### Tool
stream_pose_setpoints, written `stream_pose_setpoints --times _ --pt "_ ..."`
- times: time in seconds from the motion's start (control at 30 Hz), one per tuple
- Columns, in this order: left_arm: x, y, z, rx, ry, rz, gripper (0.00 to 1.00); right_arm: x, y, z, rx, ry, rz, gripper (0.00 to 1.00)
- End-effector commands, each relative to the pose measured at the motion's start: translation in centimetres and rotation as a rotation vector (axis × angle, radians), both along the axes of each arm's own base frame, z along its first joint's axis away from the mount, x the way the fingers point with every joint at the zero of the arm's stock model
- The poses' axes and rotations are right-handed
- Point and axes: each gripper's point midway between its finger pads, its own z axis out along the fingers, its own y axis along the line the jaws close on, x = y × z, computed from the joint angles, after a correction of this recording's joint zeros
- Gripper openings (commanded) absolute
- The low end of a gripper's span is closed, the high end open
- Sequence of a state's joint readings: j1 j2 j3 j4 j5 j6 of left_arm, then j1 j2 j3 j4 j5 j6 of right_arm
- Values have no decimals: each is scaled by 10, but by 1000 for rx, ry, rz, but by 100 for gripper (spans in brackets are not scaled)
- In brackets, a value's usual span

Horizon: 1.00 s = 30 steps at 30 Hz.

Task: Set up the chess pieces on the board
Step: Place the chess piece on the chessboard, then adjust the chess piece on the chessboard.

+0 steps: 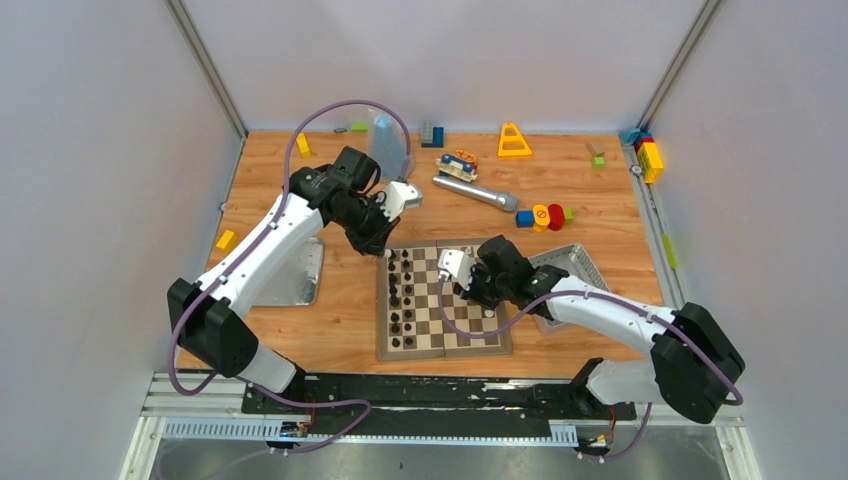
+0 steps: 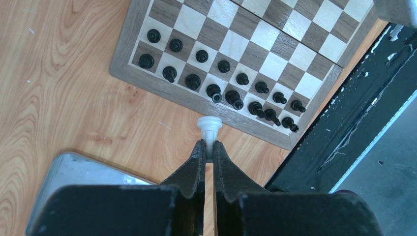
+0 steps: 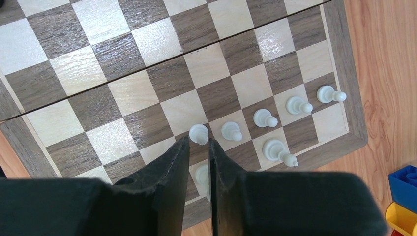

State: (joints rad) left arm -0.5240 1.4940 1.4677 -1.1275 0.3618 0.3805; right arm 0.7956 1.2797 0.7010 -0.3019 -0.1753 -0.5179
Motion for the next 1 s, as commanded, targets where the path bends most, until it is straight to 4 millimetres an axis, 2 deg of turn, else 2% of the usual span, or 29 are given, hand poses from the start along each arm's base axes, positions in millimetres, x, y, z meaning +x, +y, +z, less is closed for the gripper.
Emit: stream_pose_setpoints --times 0.0,0.37,0.5,0.97 --pt "1 -4 8 -29 -16 -22 9 6 14 15 44 -14 13 22" --pt "1 -4 9 -29 -17 -25 9 7 17 9 30 -7 20 19" --pt "1 -4 9 -30 -14 -26 9 8 17 8 24 -6 19 13" --pt "0 -4 9 -31 -14 -26 9 4 10 14 21 -16 5 5"
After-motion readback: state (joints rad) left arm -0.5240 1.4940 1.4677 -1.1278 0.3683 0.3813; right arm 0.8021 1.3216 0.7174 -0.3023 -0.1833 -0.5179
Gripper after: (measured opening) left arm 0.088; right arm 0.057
